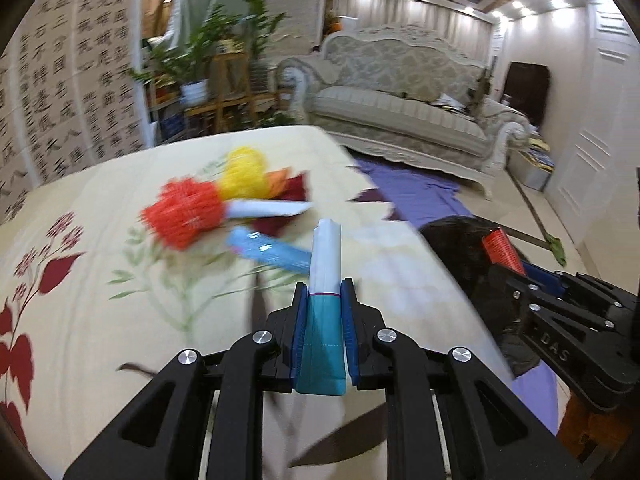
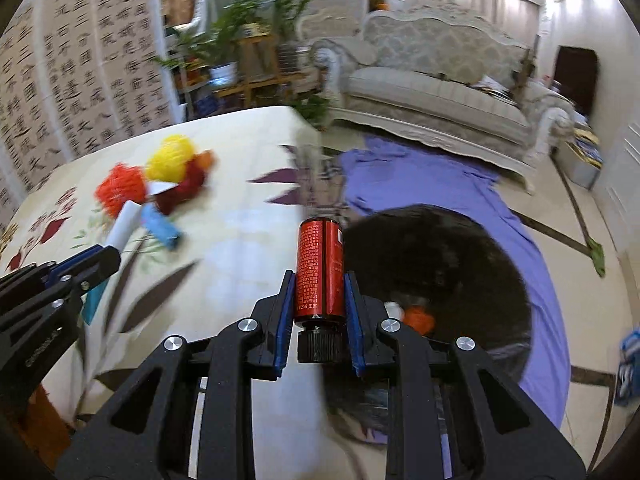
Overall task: Collect trash
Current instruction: 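Carry the blue tube and red bottle over the bin and release both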
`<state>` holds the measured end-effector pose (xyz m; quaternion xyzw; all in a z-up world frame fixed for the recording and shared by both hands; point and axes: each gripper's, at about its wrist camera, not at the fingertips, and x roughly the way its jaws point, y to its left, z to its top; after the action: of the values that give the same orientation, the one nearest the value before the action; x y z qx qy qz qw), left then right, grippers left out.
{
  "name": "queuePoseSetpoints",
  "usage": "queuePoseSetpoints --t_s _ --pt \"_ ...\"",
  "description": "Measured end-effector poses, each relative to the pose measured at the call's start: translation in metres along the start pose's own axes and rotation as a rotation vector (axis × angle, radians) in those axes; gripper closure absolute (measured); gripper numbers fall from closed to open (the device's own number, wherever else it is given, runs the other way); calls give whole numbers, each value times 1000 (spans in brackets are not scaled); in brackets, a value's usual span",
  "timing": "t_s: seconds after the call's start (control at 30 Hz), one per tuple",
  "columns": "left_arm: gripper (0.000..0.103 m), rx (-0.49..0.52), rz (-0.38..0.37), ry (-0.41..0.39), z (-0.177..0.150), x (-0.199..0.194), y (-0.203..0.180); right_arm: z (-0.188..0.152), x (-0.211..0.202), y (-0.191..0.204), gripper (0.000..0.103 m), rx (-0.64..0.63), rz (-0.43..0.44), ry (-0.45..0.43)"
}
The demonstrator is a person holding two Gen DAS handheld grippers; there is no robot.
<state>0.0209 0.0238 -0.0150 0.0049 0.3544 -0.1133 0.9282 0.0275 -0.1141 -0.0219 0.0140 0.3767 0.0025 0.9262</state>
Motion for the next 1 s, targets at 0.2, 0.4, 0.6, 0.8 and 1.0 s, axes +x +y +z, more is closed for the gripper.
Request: queuePoseSetpoints --t_s 0.2,0.4,0.6,0.8,1.0 --pt "85 57 -70 -9 13 15 -44 -1 4 -38 80 52 -63 -7" --pt "85 112 -107 -16 21 31 -75 3 13 -66 80 90 -91 -14" --pt "85 144 -110 -6 28 52 -96 7 23 -85 80 119 -105 -17" --pt "84 180 -113 19 32 70 -111 8 33 -95 80 135 -102 -12" --pt "54 155 -88 47 33 79 -109 3 38 -104 66 161 -122 -10"
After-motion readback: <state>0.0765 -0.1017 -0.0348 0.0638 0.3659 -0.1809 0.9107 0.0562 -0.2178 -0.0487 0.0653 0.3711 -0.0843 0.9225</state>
